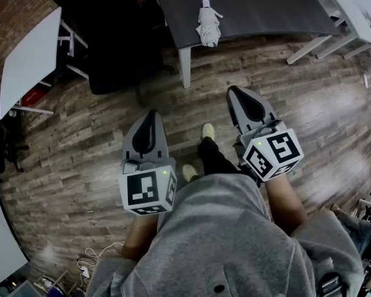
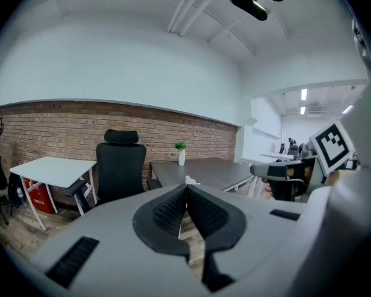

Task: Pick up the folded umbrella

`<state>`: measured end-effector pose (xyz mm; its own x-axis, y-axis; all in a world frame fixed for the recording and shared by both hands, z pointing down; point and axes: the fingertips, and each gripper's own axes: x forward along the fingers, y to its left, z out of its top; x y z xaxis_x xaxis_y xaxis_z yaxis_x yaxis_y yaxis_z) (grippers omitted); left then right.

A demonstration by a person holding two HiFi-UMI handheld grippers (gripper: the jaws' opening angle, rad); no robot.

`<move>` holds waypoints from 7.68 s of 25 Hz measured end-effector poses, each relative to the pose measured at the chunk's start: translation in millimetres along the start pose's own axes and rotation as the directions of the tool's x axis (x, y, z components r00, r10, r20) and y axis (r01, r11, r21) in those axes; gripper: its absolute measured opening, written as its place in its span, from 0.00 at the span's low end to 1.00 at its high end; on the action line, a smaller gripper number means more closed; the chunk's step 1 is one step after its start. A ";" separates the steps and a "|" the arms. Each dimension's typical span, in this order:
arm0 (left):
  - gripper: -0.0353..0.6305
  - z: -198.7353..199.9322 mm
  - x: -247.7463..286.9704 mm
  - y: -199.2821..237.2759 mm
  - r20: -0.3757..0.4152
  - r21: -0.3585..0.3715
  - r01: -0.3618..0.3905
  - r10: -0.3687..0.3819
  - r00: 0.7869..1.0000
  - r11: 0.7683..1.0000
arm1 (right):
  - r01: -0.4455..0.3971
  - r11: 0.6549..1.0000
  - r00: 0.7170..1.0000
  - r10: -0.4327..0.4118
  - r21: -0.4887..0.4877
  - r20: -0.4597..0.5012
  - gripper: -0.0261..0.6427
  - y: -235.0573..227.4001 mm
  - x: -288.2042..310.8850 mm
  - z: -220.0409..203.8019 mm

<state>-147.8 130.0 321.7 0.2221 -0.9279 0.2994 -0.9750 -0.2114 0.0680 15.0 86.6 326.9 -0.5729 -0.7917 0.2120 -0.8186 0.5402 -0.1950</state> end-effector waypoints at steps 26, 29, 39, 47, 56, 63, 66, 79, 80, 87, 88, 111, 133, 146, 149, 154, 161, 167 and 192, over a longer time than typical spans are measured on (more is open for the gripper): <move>0.07 43.0 151.0 -18.4 -0.047 0.036 0.000 0.001 0.999 0.999 | -0.028 0.998 1.000 0.028 0.051 -0.005 0.08 -120.8 95.5 40.2; 0.07 47.4 160.5 -22.9 -0.046 0.038 -0.003 0.005 0.999 0.999 | -0.029 0.999 1.000 0.029 0.041 0.004 0.08 -132.5 98.8 45.5; 0.07 59.7 192.0 -37.4 -0.031 0.050 -0.015 0.017 0.999 0.999 | -0.021 0.999 1.000 0.021 0.027 0.001 0.08 -171.7 108.8 55.3; 0.07 71.2 214.4 -45.6 -0.023 0.061 -0.048 0.050 0.998 0.997 | -0.052 0.998 0.999 0.052 0.037 0.007 0.08 -193.9 120.7 62.1; 0.07 81.8 229.5 -53.2 -0.009 0.074 -0.068 0.068 0.998 0.995 | -0.076 0.996 0.997 0.074 0.037 0.036 0.08 -210.4 129.3 72.0; 0.07 84.9 231.8 -58.6 -0.003 0.085 -0.071 0.071 0.997 0.994 | -0.076 0.996 0.997 0.075 0.037 0.034 0.08 -215.7 126.3 73.4; 0.07 83.9 233.3 -61.0 -0.005 0.083 -0.068 0.069 0.998 0.994 | -0.073 0.997 0.997 0.072 0.037 0.033 0.08 -217.9 123.4 72.2; 0.07 88.6 260.2 -47.3 -0.011 0.067 -0.046 0.047 0.999 0.997 | -0.061 0.998 0.998 0.061 0.024 -0.004 0.08 -223.6 148.0 70.7; 0.07 89.5 264.4 -45.1 -0.012 0.065 -0.045 0.045 0.999 0.997 | -0.061 0.998 0.998 0.061 0.022 -0.010 0.08 -224.4 152.3 70.4; 0.07 92.9 299.8 -23.2 -0.031 0.054 -0.024 0.026 0.999 0.998 | -0.049 0.999 0.998 0.050 0.023 -0.041 0.08 -232.7 190.0 69.4; 0.07 93.3 304.8 -20.8 -0.033 0.053 -0.021 0.023 0.999 0.998 | -0.046 0.999 0.998 0.047 0.026 -0.044 0.08 -234.2 194.8 69.6; 0.07 105.9 401.5 38.9 -0.094 0.020 0.097 -0.095 0.991 0.995 | 0.075 0.995 0.989 -0.066 0.062 -0.130 0.08 -255.8 280.8 74.1; 0.07 91.3 447.2 80.7 -0.151 -0.021 0.133 -0.135 0.979 0.991 | 0.090 0.994 0.892 -0.051 0.066 -0.450 0.34 -257.3 336.9 -17.4; 0.07 81.1 476.3 88.2 -0.189 -0.027 0.167 -0.169 0.967 0.986 | 0.154 0.973 0.771 -0.008 0.174 -0.637 0.46 -271.0 347.1 -105.8; 0.07 80.5 481.1 92.1 -0.193 -0.027 0.167 -0.170 0.966 0.985 | 0.167 0.963 0.741 0.017 0.209 -0.671 0.52 -270.7 348.4 -122.3; 0.07 77.8 487.3 98.0 -0.203 -0.030 0.163 -0.166 0.965 0.986 | 0.200 0.945 0.685 0.053 0.257 -0.727 0.56 -270.1 349.2 -149.5; 0.07 72.7 488.1 101.8 -0.216 -0.035 0.152 -0.156 0.964 0.988 | 0.233 0.916 0.647 0.105 0.327 -0.756 0.56 -264.1 354.2 -165.9; 0.07 74.6 486.1 108.6 -0.213 -0.036 0.138 -0.143 0.967 0.990 | 0.203 0.964 0.557 0.029 0.169 -0.830 0.56 -249.4 363.1 -173.8; 0.07 82.8 458.3 94.1 -0.175 -0.034 0.144 -0.148 0.973 0.989 | 0.156 0.889 0.748 0.179 0.431 -0.639 0.42 -248.5 357.1 -140.3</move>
<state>-137.7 -340.5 386.5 0.3605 -0.8184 0.4475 -0.9322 -0.3327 0.1426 8.2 -290.4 585.4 -0.6006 -0.3136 0.7355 -0.7995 0.2335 -0.5534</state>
